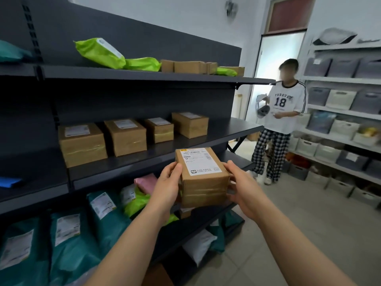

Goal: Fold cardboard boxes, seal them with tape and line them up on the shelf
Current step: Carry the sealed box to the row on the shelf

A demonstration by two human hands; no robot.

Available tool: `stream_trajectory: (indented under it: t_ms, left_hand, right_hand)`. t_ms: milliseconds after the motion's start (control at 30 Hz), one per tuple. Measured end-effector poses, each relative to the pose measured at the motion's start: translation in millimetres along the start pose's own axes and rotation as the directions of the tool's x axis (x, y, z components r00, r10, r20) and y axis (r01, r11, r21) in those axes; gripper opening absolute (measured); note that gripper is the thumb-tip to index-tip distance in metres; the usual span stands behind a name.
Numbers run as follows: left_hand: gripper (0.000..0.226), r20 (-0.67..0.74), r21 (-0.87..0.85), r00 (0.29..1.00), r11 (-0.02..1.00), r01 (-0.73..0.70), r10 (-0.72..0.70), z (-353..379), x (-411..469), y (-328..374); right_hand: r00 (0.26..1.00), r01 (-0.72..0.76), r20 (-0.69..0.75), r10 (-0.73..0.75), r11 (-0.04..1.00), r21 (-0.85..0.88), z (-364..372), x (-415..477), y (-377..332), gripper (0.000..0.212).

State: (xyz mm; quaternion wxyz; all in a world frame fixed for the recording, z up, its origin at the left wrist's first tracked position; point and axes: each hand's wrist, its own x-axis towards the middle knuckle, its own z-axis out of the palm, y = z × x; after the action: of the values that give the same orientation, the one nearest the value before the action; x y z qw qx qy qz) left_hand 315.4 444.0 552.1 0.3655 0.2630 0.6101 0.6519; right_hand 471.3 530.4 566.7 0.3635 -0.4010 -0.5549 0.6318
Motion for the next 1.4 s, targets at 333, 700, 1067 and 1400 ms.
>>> stream_trajectory:
  t_ms: [333, 700, 1067, 1400]
  left_hand:
    - [0.031, -0.048, -0.018, 0.998, 0.999, -0.032, 0.031, 62.0, 120.5, 0.3]
    - [0.035, -0.023, 0.019, 0.999, 0.999, -0.043, 0.043, 143.6, 275.4, 33.2]
    - [0.038, 0.017, -0.068, 1.000, 0.998, -0.007, 0.008, 250.2, 394.8, 26.5]
    - [0.041, -0.197, -0.150, 0.980, 0.989, -0.013, -0.017, 317.1, 515.4, 19.9]
  right_hand:
    - [0.998, 0.001, 0.061, 0.002, 0.999, -0.034, -36.2, 133.7, -16.8, 0.035]
    - [0.996, 0.047, 0.074, -0.043, 0.998, -0.041, -81.6, 296.4, -63.8, 0.035]
    - [0.994, 0.046, 0.098, -0.040, 0.997, -0.057, -144.2, 457.3, -81.3, 0.038]
    - [0.975, 0.037, 0.221, -0.010, 0.992, -0.117, -150.9, 616.8, -81.5, 0.042]
